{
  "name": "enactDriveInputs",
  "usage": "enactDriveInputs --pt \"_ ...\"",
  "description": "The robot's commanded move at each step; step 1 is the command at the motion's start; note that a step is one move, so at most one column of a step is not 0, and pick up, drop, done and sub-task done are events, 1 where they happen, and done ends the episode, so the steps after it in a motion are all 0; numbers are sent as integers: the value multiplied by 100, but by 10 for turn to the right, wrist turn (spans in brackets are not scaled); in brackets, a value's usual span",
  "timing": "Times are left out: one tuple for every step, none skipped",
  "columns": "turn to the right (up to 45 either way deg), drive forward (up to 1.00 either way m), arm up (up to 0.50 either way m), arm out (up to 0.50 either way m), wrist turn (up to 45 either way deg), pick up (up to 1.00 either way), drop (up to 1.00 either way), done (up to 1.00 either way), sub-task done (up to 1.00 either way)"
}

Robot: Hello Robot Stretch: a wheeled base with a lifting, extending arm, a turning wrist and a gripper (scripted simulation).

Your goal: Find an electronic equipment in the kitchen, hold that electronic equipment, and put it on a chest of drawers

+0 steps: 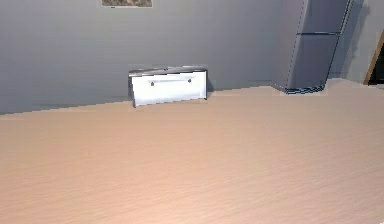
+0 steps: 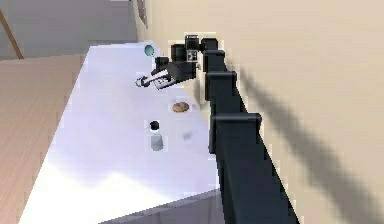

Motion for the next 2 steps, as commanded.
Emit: enactDriveInputs --pt "0 0 0 0 -450 0 0 0 0" --pt "0 0 0 0 -450 0 0 0 0"
